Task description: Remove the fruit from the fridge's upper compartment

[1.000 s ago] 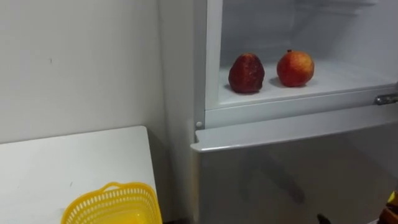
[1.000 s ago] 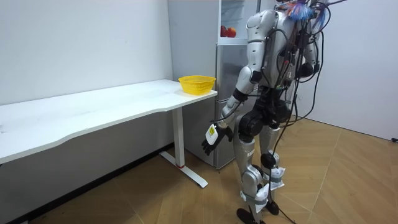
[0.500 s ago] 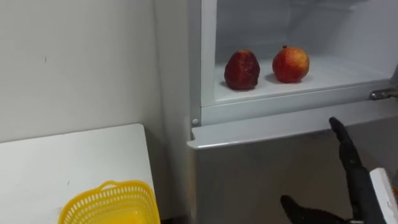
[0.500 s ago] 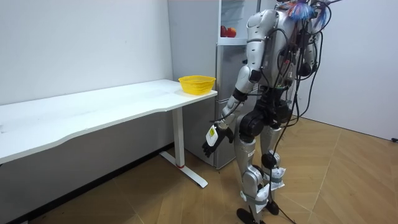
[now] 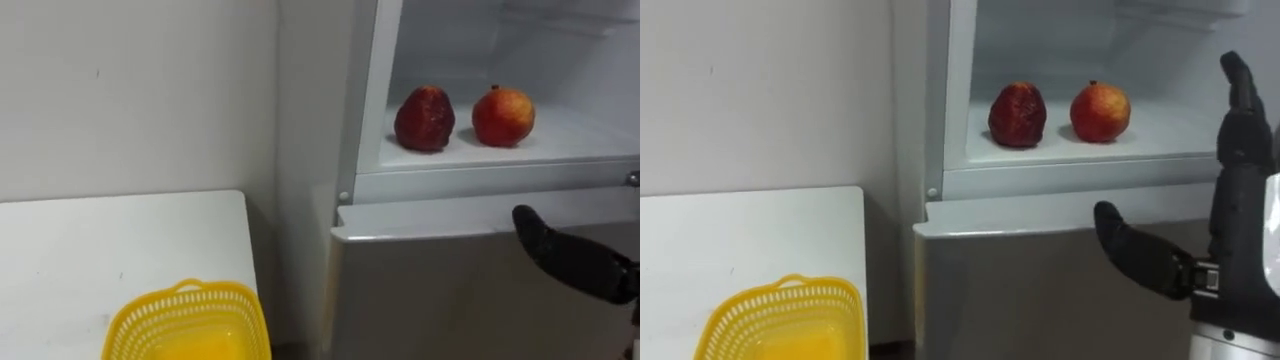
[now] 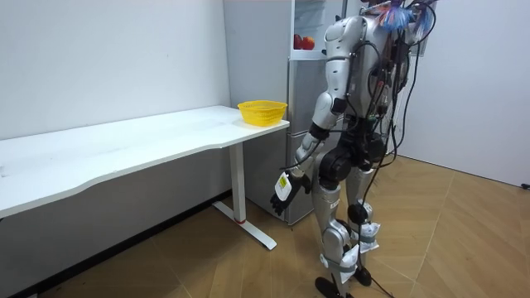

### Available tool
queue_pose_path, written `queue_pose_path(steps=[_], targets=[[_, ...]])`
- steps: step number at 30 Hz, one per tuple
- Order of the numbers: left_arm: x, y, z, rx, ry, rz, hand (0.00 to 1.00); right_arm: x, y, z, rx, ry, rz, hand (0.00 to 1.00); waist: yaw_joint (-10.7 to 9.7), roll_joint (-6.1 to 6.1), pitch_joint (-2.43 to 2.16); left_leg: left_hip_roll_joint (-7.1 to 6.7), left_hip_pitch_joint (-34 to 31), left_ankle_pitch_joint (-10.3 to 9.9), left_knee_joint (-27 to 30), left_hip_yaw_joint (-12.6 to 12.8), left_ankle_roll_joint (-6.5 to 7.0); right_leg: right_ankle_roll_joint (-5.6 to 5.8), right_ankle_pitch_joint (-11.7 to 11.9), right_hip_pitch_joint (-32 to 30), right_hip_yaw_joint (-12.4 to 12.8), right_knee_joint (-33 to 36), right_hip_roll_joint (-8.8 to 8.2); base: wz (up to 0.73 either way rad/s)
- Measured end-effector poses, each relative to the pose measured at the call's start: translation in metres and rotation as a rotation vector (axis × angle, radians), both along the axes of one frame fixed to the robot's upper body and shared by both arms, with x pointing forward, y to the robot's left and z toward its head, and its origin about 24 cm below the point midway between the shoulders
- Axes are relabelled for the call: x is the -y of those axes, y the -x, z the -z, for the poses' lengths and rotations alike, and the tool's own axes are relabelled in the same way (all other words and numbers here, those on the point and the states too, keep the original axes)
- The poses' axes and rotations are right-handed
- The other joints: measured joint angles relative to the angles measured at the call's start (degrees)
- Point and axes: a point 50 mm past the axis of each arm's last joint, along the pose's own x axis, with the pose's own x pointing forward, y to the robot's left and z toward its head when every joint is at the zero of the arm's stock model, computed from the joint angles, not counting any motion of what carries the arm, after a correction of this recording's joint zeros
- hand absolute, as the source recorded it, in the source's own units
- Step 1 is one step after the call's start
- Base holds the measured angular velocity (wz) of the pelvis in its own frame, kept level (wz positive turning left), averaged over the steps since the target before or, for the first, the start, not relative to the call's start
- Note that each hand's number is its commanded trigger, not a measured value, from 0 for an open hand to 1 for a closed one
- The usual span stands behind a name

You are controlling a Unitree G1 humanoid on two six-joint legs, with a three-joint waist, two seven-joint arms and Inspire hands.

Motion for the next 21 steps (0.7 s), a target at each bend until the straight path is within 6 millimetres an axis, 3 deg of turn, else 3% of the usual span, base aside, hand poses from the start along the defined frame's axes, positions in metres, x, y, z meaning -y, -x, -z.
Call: queue_pose_path(steps=[4, 9, 12, 21], targets=[[0.001, -0.002, 0.000, 0.003, 0.007, -0.009, 0.00, 0.004, -0.002, -0.007, 0.026, -0.007, 0.018, 0.00, -0.02, 0.01, 0.23, -0.06, -0.61, 0.06, 0.18, -0.72, -0.06, -0.03, -0.02, -0.20, -0.98, -0.03, -0.25, 0.14], [-0.003, -0.002, -0.001, -0.002, 0.002, 0.005, 0.00, 0.004, -0.009, -0.026, 0.095, 0.004, 0.007, 0.00, 0.48, -0.94, 0.33, -0.42, -0.63, 0.74, 0.15, -1.82, -0.22, -0.20, -0.18, -0.13, -1.78, -0.25, -0.76, 0.09], [-0.004, -0.002, -0.002, -0.007, -0.009, 0.030, 0.00, 0.006, -0.015, -0.030, 0.086, 0.009, -0.009, 0.00, 0.73, -1.41, 0.01, -0.46, -0.54, 0.75, 0.17, -2.28, -0.22, -0.21, -0.08, 0.33, -1.90, -0.66, -0.74, 0.07], [-0.004, -0.003, -0.002, -0.008, 0.000, 0.030, 0.00, 0.002, -0.024, -0.043, 0.099, -0.054, -0.098, 0.00, 2.87, -1.02, 0.27, -0.59, -0.62, 0.77, 0.18, -3.13, -0.19, -0.16, -0.05, 0.81, -3.24, -0.76, -0.76, 0.05]])
